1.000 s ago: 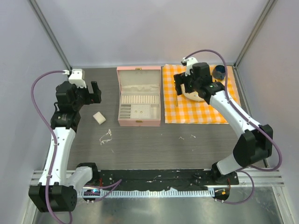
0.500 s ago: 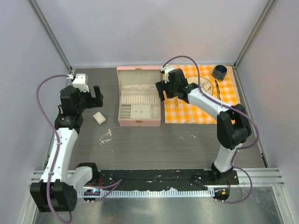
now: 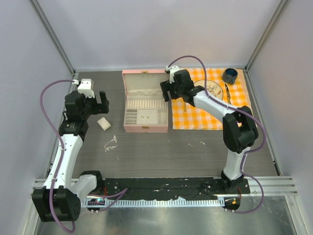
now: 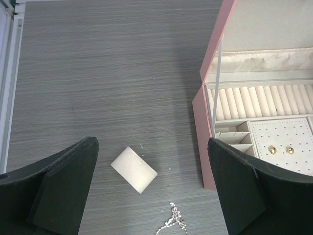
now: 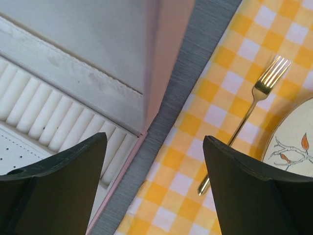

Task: Organize the mixed jewelry

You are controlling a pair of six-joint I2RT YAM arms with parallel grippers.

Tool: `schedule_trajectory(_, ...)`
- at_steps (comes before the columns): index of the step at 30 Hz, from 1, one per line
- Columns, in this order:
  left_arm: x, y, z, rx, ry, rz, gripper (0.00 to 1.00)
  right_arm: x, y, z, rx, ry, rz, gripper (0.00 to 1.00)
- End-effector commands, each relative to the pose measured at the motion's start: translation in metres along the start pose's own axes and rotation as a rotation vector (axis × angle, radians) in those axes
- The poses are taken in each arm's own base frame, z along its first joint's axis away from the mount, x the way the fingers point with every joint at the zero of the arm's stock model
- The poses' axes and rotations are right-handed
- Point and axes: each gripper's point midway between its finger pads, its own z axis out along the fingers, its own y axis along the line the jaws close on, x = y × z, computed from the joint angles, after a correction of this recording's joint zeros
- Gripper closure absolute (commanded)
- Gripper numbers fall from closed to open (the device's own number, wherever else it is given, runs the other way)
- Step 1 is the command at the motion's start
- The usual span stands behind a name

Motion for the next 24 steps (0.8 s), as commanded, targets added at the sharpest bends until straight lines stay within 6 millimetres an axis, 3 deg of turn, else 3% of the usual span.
schedule_trajectory(1,-0.012,-0.001,0.004,0.02,-0.063,0.032,0.0,-0.052,0.015,0.001,-0.076,-0.164,-0.116,0.13)
schedule_trajectory(6,-0.011,-0.001,0.006,0.021,-0.069,0.041,0.0,-0.061,0.024,0.005,-0.145,-0.21,-0.253,0.11)
schedule_trajectory(18,-0.009,0.006,0.007,-0.013,-0.083,0.06,0.0,-0.089,0.032,0.017,-0.227,-0.307,-0.333,0.11)
schedule_trajectory(24,-0.012,0.009,0.006,-0.032,-0.092,0.06,0.0,-0.095,0.037,0.015,-0.267,-0.318,-0.343,0.23)
